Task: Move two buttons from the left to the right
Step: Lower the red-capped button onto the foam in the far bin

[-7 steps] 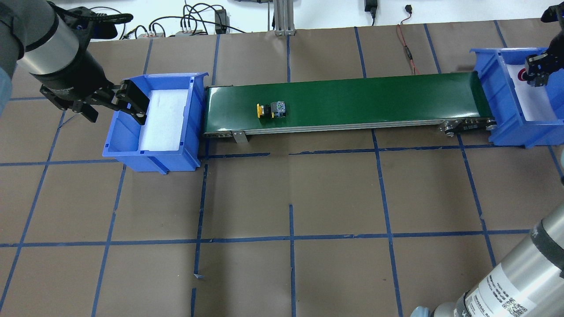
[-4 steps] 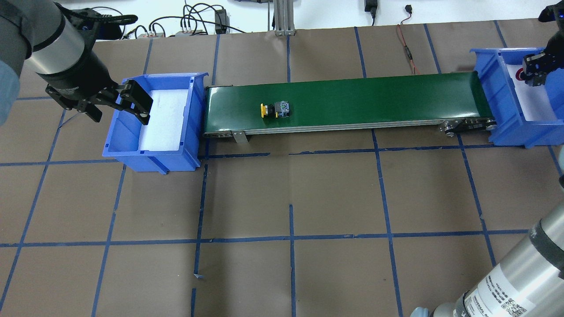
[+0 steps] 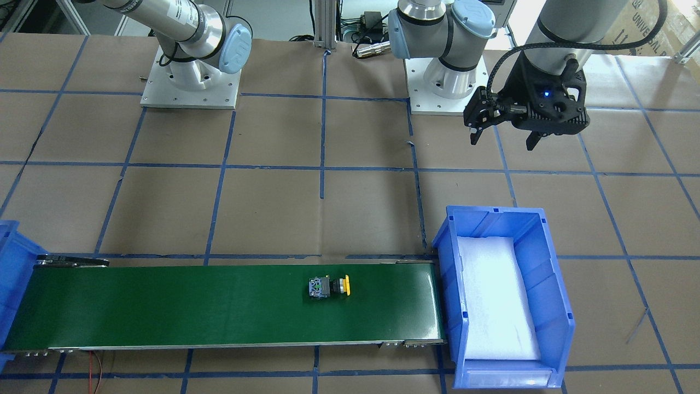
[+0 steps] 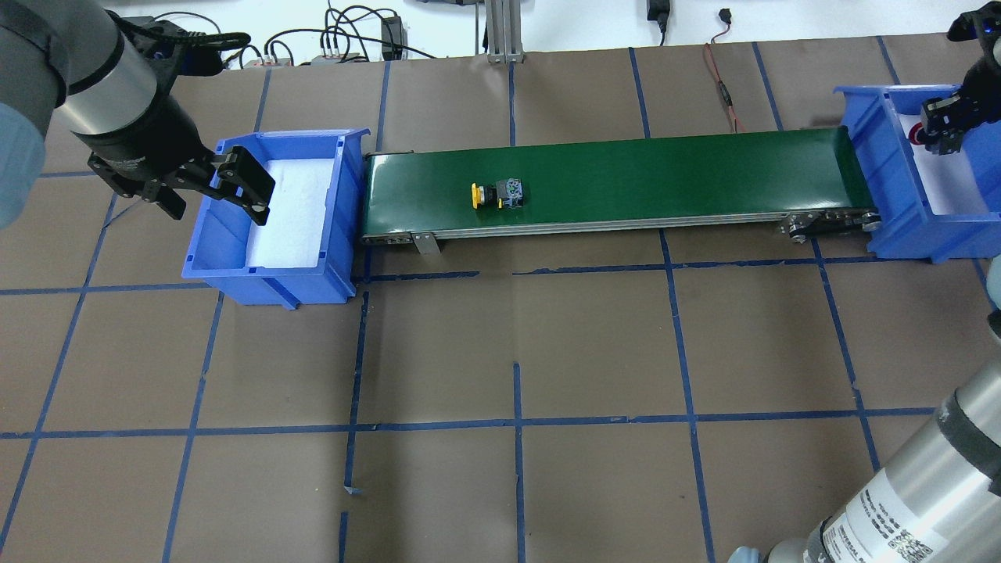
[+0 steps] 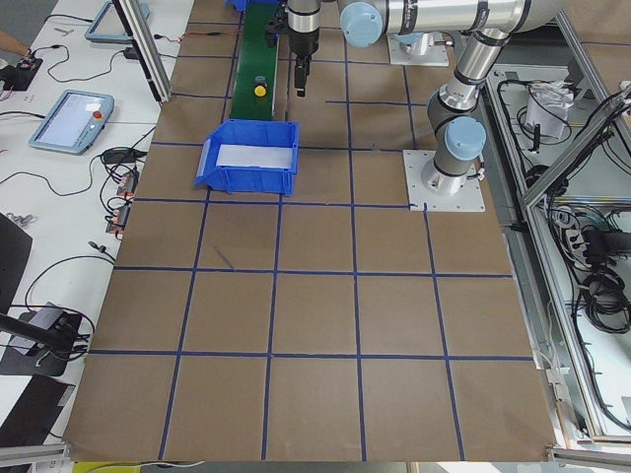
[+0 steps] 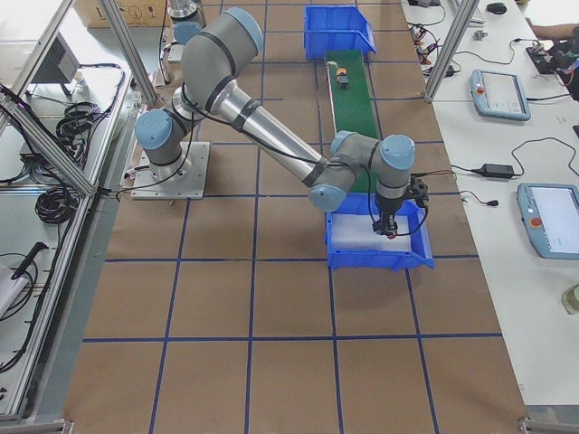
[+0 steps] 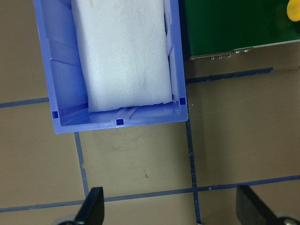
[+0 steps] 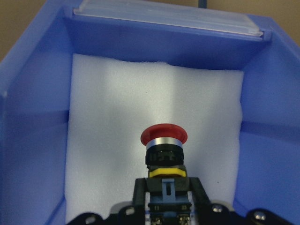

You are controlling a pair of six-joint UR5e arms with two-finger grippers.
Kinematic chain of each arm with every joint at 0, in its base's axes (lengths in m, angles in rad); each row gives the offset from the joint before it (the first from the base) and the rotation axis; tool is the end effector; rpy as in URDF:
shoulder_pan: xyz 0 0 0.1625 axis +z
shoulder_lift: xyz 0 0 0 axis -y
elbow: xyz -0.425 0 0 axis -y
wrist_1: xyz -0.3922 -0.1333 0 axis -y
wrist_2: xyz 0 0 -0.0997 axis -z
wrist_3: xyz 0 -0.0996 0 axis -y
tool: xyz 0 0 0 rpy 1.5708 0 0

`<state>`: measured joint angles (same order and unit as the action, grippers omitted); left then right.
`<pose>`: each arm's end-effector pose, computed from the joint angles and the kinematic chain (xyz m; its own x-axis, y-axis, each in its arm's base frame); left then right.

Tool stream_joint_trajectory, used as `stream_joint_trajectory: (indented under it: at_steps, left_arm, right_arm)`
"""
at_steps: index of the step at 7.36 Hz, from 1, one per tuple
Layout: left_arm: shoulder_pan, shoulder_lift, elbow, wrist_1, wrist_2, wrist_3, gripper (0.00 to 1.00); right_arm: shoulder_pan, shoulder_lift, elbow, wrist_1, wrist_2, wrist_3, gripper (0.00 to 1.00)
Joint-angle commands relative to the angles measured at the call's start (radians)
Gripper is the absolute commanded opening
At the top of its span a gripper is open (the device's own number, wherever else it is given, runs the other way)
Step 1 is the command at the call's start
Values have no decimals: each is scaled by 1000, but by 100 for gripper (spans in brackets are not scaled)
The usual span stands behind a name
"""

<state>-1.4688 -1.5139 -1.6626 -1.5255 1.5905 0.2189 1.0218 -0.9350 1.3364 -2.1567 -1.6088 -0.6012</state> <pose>-0.0830 -0.4795 0.4746 -0.9930 0.1164 -0.0215 0.1166 0.9932 -0.0059 -0.2703 -0.6900 0.2717 -0.9901 -0.0394 0.1346 -0.0571 0.9898 -0.1302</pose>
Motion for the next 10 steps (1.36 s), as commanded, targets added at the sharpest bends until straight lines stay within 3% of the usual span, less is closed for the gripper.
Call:
stream_joint_trajectory:
  at_steps: [1,5,6,7,8,9,10]
  left_arm:
    - [1,-5,0,1,5,-6,100]
    - [2,-12,3,1,-1,-9,100]
    - [4,-12,3,1,-1,-10,100]
    - [2,-9,6,1,-1,-12,100]
    - [2,1,6,-1,0,-10,100]
    - [1,18,9,-8,2,-10,100]
    - [-4,32,6,-15,3,-10,100]
  right_arm:
    - [-3,1,0,1,1,-3,45]
    - [-3,-1,0,1,1,-3,47]
    - [0,-7,-3,9,1,-3,51]
    - [0,-11,-9,36,7,-6,60]
    - [3,-34,-26,102,16,-38,76]
    - [27,-80,-35,185,38,-40,99]
    - [47,-123,-34,272,35,-72,100]
